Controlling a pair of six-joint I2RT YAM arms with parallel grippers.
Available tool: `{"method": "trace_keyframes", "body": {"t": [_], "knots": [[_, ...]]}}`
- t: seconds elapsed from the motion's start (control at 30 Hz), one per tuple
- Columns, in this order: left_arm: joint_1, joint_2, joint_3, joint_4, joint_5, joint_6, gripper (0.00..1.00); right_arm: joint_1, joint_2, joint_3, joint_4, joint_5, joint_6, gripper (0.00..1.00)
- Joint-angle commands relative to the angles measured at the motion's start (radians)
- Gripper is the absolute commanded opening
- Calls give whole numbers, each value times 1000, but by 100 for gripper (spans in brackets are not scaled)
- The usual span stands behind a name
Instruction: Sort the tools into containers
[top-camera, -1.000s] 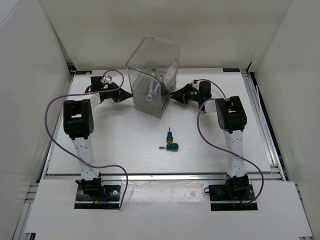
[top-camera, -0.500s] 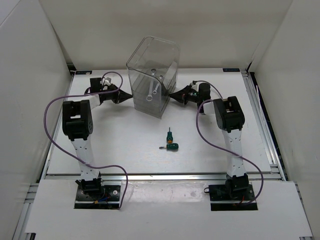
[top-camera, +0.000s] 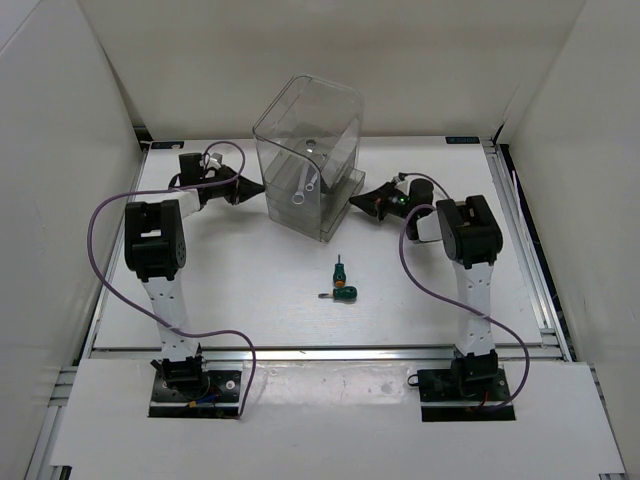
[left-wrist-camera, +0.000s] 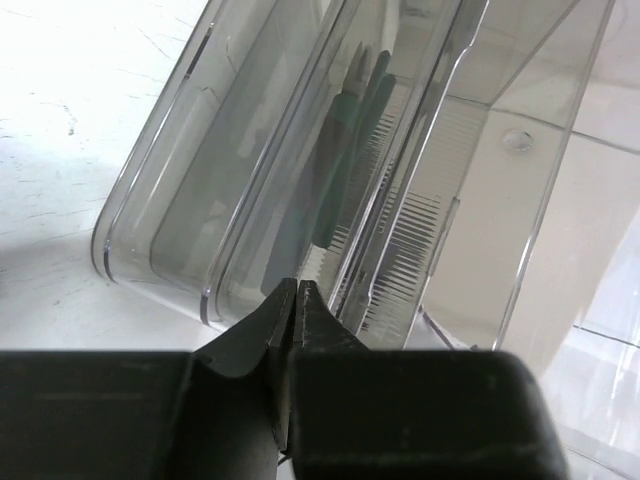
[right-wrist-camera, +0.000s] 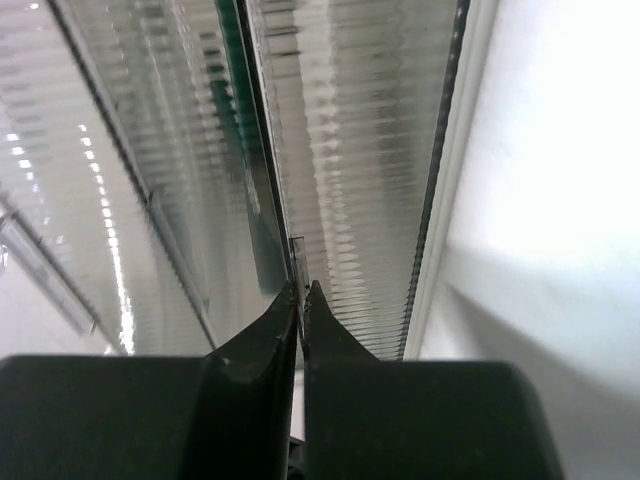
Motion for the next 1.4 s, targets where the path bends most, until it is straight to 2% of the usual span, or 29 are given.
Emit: {"method": "trace_keyframes", "body": {"t": [0.0, 0.3, 0.5, 0.6, 0.73, 0.87, 1.0, 1.03, 1.07, 1.17, 1.27, 1.3, 1.37], "knots": [[1, -75, -4, 31, 37, -22, 15, -29, -95, -77, 63, -38, -1, 0], [-2, -94, -15, 37, 43, -36, 15, -96, -239, -309, 26, -47, -79, 0], [-2, -127, -56, 34, 40, -39, 15, -121, -298, -399, -16, -56, -148, 0], [-4, -155, -87, 29, 43, -37, 15, -146, -325, -412, -55, -54, -178, 0], [1, -204, -137, 17, 29, -36, 15, -170, -381, -396, -190, -42, -283, 0], [4, -266, -193, -3, 19, -36, 15, -173, -396, -334, -360, -38, -382, 0], [2, -327, -266, -43, 6, -31, 15, -170, -375, -274, -428, -41, -411, 0], [-4, -354, -276, -45, 6, -31, 14, -170, -378, -254, -446, -38, -418, 2], [1, -370, -285, -66, 3, -27, 14, -170, -381, -248, -477, -36, -424, 11], [-2, -443, -312, -124, -12, 31, 13, -170, -417, -249, -523, -15, -467, 24], [1, -560, -371, -213, -40, 67, 11, -170, -531, -283, -612, 30, -562, 35], [-8, -594, -386, -247, -55, 91, 11, -170, -607, -295, -658, 48, -626, 42], [-21, -658, -426, -281, -73, 122, 11, -152, -678, -318, -727, 87, -751, 46]]}}
